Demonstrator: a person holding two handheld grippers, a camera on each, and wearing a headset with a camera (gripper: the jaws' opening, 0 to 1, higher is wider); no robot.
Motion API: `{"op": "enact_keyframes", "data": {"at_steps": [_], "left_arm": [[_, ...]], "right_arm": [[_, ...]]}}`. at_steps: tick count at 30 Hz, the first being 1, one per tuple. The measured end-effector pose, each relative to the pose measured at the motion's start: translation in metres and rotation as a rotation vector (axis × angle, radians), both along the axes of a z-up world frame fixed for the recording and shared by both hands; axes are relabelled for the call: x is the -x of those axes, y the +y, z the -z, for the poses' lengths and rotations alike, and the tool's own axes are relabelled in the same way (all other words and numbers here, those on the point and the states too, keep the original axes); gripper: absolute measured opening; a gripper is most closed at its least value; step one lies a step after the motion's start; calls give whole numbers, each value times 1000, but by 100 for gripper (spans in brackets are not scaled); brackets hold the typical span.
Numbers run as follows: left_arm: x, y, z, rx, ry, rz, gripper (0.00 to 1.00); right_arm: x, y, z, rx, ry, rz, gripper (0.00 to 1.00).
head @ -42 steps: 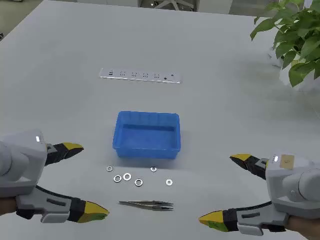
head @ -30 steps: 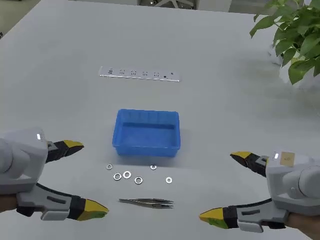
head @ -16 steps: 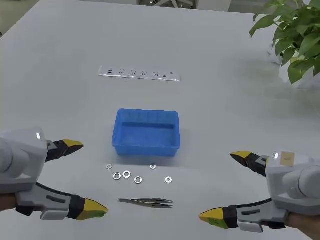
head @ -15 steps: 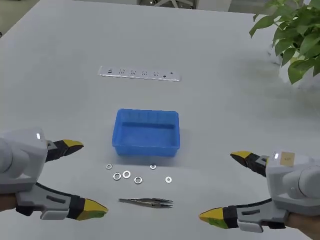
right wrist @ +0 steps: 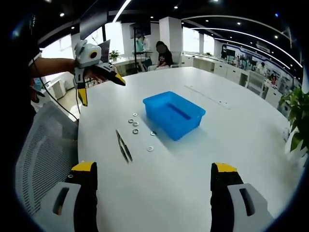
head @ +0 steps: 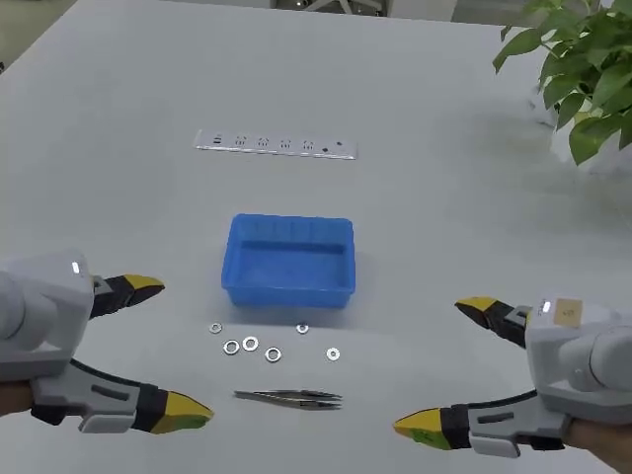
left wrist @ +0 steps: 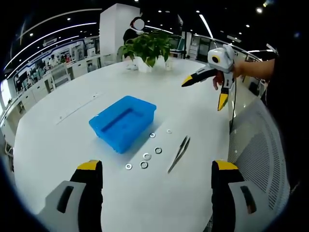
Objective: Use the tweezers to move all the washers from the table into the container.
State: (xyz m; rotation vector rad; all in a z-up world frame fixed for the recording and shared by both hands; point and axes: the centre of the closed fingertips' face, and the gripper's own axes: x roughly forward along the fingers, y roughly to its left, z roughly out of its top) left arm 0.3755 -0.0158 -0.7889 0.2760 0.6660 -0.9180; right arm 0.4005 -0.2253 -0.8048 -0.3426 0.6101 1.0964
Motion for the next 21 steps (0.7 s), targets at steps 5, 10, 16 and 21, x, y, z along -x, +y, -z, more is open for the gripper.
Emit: {"op": "enact_keyframes", "data": {"at_steps": [5,10,16,21], "left_arm": [[-1,0,0,-1,0,1,99],[0,0,1,-3,3,4,99],[0,1,1,-8,5,8,99],[0,0,2,-11,5,12,98]], "right_arm": [[-1,1,-1,2,-1,0,99],[-1,1,0,2,-2,-1,99],[-2,2,-1,2,-4,-3,99],[-2,2,1,4,-4,-6,99]]}}
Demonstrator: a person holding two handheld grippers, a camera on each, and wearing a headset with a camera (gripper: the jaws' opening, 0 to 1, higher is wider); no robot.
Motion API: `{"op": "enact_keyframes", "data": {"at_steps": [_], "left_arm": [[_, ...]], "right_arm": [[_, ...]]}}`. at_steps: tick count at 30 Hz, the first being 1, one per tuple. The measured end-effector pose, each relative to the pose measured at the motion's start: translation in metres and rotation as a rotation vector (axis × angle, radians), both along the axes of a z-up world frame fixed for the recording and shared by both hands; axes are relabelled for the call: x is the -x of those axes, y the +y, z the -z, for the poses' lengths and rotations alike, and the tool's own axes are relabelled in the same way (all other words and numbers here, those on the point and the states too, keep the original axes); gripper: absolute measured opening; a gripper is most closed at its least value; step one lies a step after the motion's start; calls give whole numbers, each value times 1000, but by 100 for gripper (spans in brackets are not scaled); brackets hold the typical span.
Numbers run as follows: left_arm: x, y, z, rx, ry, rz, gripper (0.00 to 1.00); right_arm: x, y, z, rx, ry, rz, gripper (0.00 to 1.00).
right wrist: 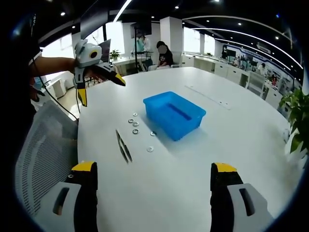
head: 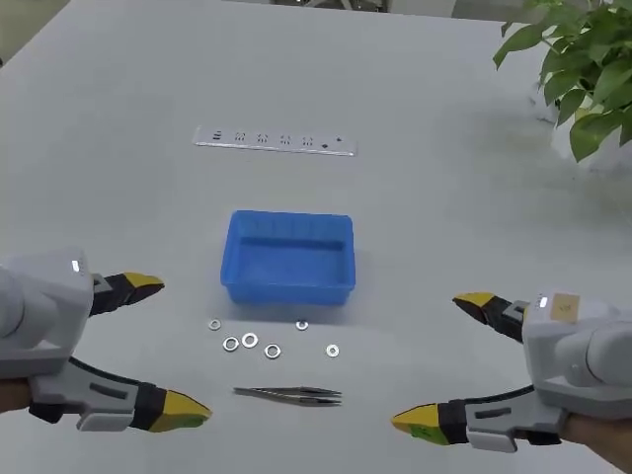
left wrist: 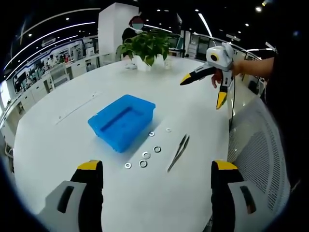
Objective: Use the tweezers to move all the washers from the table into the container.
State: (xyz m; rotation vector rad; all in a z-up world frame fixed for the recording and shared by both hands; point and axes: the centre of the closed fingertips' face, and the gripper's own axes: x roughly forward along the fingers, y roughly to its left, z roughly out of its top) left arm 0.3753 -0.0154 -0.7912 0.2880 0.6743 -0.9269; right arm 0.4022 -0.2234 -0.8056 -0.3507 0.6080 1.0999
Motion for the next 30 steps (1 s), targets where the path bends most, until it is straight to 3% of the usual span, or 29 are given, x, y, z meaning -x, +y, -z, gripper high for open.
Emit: {"op": "enact_keyframes", "data": {"at_steps": [12,30], "left_arm": [[-3,-2,-3,5,-26,16,94],[9,-15,12,-33,-4,108,77]], "right_arm": [[-1,1,1,5,-1,-8,97],[0,12,5,25,-19,-68,91]]}}
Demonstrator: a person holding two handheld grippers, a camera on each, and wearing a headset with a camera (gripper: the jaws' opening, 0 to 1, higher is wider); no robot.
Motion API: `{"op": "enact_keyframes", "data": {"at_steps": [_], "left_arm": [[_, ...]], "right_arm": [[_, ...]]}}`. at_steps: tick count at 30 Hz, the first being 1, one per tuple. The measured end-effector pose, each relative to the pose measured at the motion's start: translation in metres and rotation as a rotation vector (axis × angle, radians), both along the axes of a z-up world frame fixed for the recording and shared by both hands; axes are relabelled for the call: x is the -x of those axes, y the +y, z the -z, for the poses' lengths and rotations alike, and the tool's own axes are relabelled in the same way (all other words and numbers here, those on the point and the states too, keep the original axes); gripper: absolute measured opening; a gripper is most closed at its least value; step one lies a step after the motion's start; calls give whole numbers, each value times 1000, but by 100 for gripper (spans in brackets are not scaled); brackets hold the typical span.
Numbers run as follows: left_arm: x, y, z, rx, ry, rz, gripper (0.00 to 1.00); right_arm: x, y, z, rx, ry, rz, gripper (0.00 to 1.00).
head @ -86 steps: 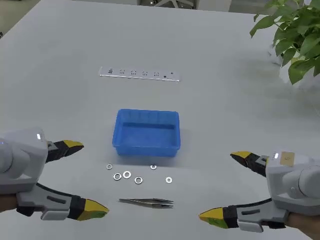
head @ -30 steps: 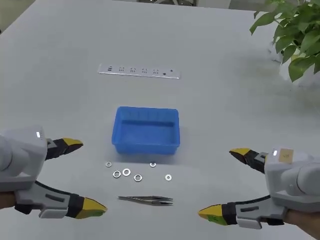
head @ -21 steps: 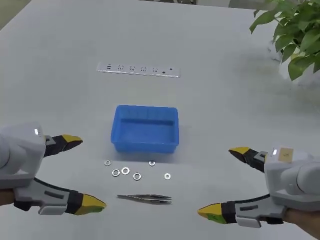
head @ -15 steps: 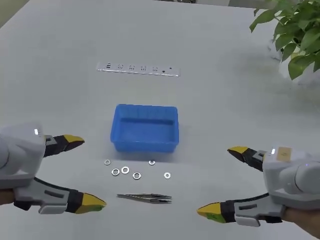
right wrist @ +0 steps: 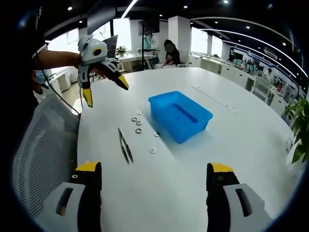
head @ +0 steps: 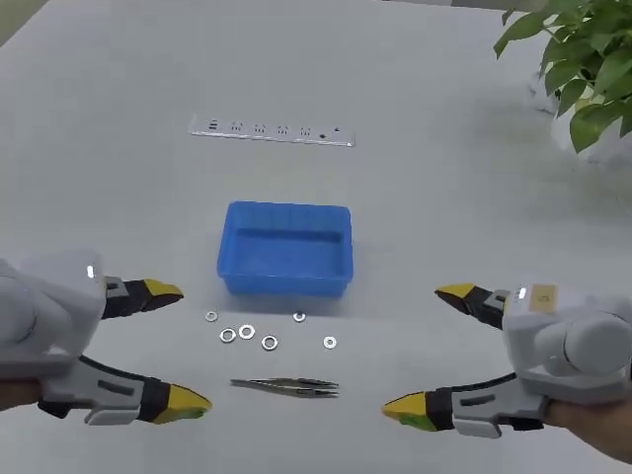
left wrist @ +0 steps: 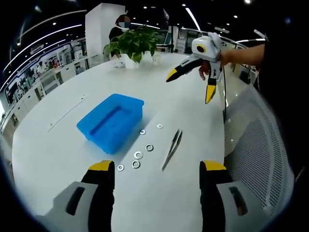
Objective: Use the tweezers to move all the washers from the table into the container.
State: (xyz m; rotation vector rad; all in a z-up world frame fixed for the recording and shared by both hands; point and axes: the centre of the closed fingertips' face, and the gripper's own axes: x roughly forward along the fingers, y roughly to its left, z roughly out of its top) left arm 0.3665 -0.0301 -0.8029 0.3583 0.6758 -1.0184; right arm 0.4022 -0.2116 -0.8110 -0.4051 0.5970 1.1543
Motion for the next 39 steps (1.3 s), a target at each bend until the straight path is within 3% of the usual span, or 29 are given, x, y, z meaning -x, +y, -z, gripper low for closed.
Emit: {"op": "enact_keyframes", "data": {"at_steps": [9,17,28,35,39], "left_arm": [[3,-7,10,-25,5,49,67],[8,-12,25,-63,37,102,59],[7,-21,39,-102,26,175,45],[6,-25,55,-143,35,231,37],[5,-29,60,-139,40,249,32]], "right_arm": [[4,8,6,19,-3,-49,86],[9,15,16,45,-4,-105,80],[14,30,29,74,-10,-186,68],[20,41,38,85,-6,-239,60],[23,48,41,88,-4,-264,55]]}}
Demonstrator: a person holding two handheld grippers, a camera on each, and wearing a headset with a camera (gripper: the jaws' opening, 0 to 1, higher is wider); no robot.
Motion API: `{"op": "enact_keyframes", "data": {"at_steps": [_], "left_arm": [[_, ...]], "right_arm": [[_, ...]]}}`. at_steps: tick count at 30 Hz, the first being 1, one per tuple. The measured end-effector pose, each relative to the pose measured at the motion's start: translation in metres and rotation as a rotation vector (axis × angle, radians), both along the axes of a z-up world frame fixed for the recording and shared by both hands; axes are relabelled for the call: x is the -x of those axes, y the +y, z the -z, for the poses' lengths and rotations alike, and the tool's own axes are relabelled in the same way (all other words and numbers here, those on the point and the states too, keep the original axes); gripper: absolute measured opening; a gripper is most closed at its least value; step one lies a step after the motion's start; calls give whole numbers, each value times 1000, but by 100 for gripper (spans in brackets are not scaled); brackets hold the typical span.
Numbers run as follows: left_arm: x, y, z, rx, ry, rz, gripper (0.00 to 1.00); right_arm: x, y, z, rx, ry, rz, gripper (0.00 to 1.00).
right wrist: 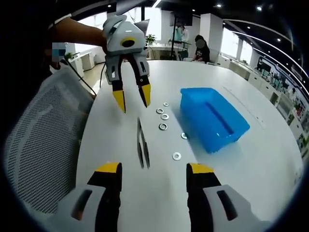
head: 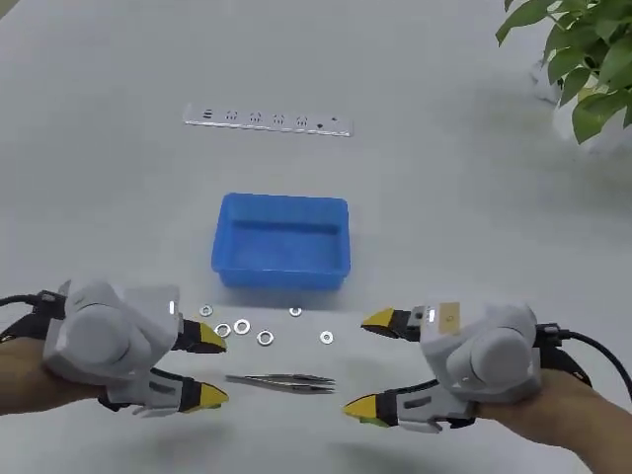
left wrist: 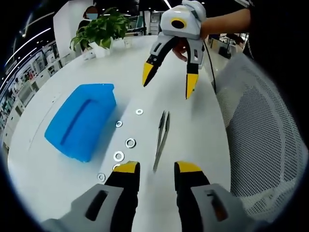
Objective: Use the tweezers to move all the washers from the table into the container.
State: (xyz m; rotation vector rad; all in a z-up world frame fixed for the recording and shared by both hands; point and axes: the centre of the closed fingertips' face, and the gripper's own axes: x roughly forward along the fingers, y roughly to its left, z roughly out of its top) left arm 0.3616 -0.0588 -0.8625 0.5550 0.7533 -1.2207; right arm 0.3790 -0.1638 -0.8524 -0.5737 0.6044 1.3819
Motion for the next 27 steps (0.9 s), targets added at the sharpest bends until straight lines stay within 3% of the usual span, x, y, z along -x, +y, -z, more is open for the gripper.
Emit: {"op": "enact_keyframes", "data": {"at_steps": [16,20,27], "left_arm": [[-1,-5,22,-69,19,89,21],[-2,-2,27,-112,2,117,16],[-3,-4,28,-123,-8,141,11]], "right_arm": [[8,25,14,17,18,-91,36],[9,29,19,28,21,-108,31],[12,36,24,40,27,-136,26]]}}
